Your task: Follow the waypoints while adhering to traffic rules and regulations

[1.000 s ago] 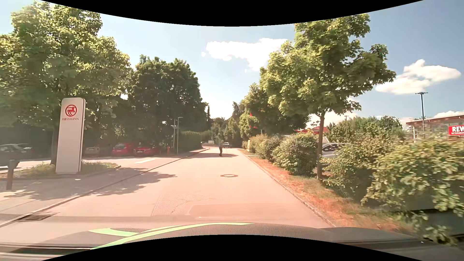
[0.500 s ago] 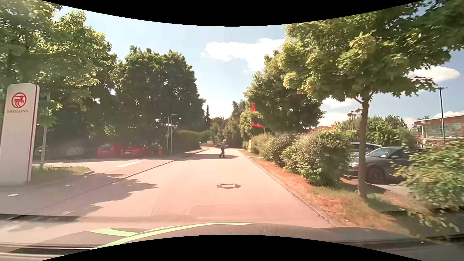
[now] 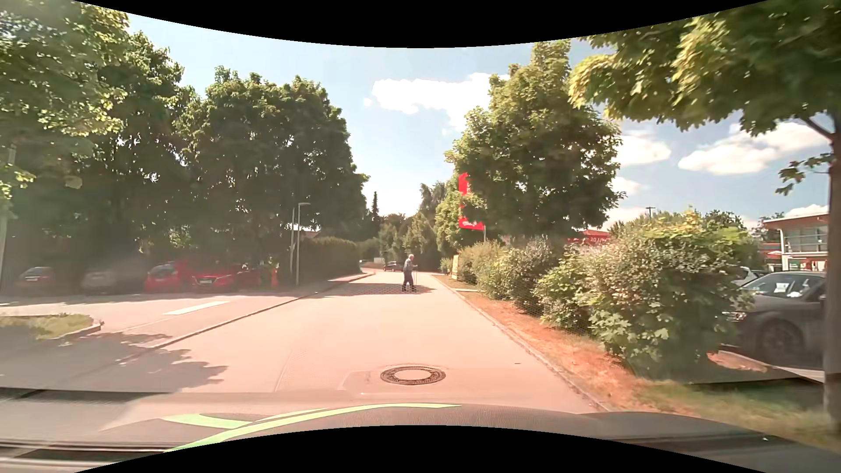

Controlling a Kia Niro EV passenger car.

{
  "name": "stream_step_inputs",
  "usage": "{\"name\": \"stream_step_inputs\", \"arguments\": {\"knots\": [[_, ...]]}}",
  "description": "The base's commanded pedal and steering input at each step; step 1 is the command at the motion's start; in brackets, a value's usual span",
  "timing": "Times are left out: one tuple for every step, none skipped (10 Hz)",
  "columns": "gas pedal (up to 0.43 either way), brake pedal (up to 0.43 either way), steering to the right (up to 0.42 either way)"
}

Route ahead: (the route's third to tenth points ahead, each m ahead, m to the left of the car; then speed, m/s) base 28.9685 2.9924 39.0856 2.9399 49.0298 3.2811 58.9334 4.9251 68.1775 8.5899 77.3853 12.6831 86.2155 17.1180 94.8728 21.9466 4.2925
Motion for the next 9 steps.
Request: {"name": "stream_step_inputs", "arguments": {"knots": [[0.000, 0.177, 0.003], [0.000, 0.177, 0.003], [0.000, 0.177, 0.002], [0.000, 0.177, 0.002], [0.000, 0.177, 0.001], [0.000, 0.177, 0.000], [0.000, 0.177, 0.000], [0.000, 0.183, 0.000], [0.000, 0.177, -0.001]]}}
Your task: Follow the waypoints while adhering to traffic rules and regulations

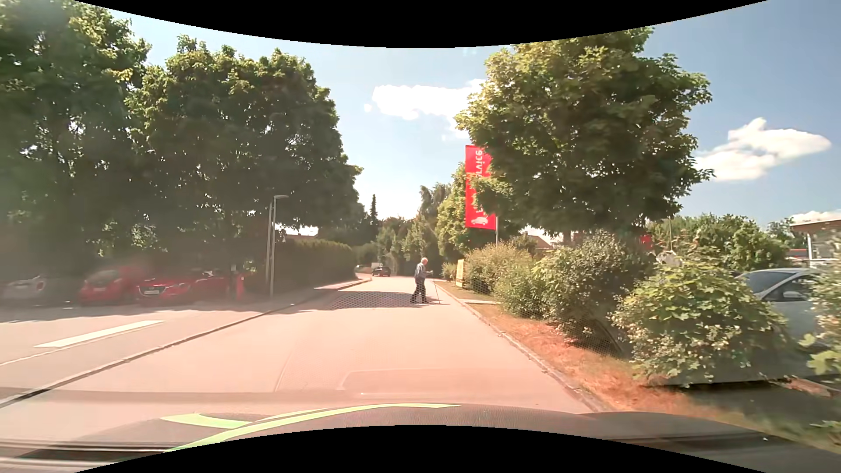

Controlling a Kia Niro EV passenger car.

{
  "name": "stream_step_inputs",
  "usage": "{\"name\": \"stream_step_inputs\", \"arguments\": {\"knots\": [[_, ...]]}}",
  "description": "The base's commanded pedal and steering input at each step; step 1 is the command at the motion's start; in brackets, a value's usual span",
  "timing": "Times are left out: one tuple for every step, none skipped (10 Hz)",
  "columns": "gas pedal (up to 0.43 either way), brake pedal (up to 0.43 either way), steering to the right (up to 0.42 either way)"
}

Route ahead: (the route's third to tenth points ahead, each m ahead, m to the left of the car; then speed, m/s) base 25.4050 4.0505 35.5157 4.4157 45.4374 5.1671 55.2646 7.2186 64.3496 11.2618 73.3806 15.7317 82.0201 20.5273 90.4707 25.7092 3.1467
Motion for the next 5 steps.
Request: {"name": "stream_step_inputs", "arguments": {"knots": [[0.000, 0.177, 0.000], [0.000, 0.177, -0.001], [0.000, 0.177, 0.000], [0.000, 0.177, -0.001], [0.000, 0.177, -0.001]]}}
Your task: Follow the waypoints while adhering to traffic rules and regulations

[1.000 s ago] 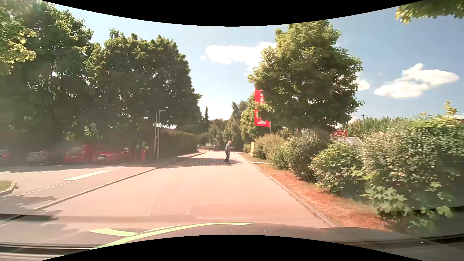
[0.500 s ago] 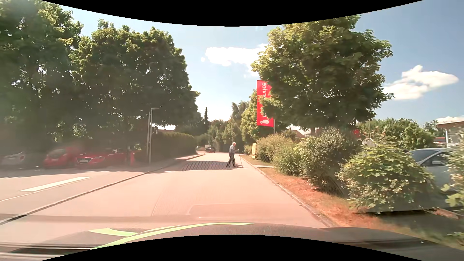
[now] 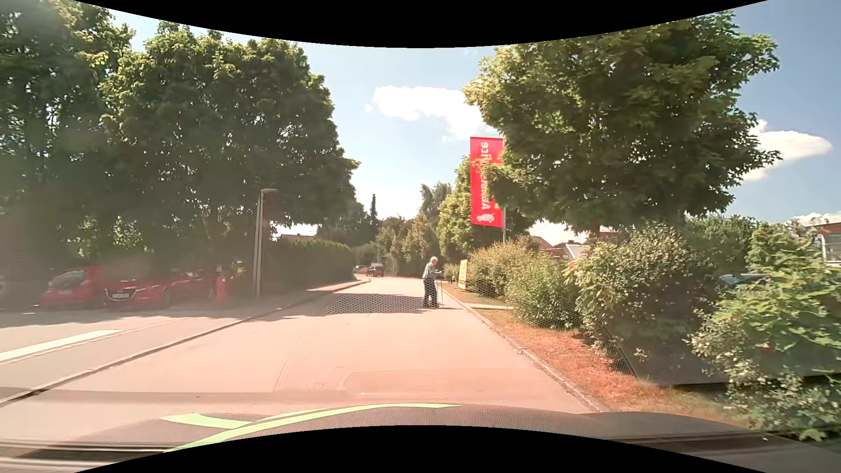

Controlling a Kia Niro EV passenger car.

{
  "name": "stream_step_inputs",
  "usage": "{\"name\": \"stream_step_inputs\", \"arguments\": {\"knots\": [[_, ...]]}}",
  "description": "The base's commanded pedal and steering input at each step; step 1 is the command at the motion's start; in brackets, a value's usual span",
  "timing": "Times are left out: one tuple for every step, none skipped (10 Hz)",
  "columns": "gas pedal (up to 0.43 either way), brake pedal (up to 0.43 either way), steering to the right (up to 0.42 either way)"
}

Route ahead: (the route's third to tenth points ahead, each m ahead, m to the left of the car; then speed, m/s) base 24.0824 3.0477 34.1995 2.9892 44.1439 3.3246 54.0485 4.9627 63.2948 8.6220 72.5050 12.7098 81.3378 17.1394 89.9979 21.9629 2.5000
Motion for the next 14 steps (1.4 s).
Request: {"name": "stream_step_inputs", "arguments": {"knots": [[0.000, 0.177, -0.001], [0.000, 0.165, -0.001], [0.000, 0.152, -0.001], [0.000, 0.079, -0.001], [0.000, 0.000, -0.001], [0.000, 0.000, -0.002], [0.000, 0.000, -0.002], [0.000, 0.000, -0.002], [0.000, 0.000, -0.002], [0.000, 0.000, -0.001], [0.047, 0.000, -0.002], [0.098, 0.000, -0.002], [0.118, 0.000, -0.003], [0.130, 0.000, -0.005]]}}
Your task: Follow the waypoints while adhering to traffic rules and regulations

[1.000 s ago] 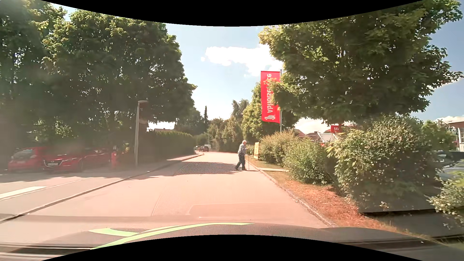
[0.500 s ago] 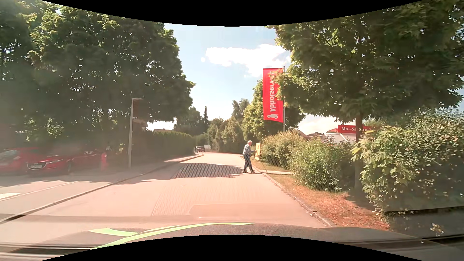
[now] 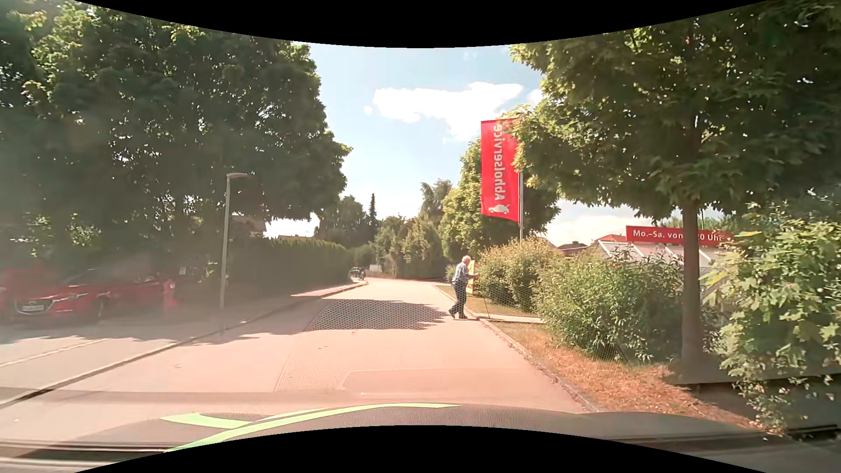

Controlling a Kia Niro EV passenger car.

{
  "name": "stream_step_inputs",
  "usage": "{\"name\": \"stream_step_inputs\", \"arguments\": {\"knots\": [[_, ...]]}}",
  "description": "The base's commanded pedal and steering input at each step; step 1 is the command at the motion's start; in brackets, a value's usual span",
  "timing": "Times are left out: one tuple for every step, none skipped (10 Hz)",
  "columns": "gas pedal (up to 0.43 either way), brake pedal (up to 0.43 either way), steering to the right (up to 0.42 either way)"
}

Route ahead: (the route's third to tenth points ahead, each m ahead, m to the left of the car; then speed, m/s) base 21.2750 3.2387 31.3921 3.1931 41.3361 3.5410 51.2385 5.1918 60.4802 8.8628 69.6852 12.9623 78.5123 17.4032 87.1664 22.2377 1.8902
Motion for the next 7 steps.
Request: {"name": "stream_step_inputs", "arguments": {"knots": [[0.130, 0.000, -0.005], [0.130, 0.000, -0.005], [0.138, 0.000, -0.006], [0.138, 0.000, -0.008], [0.138, 0.000, -0.011], [0.138, 0.000, -0.014], [0.138, 0.000, -0.014]]}}
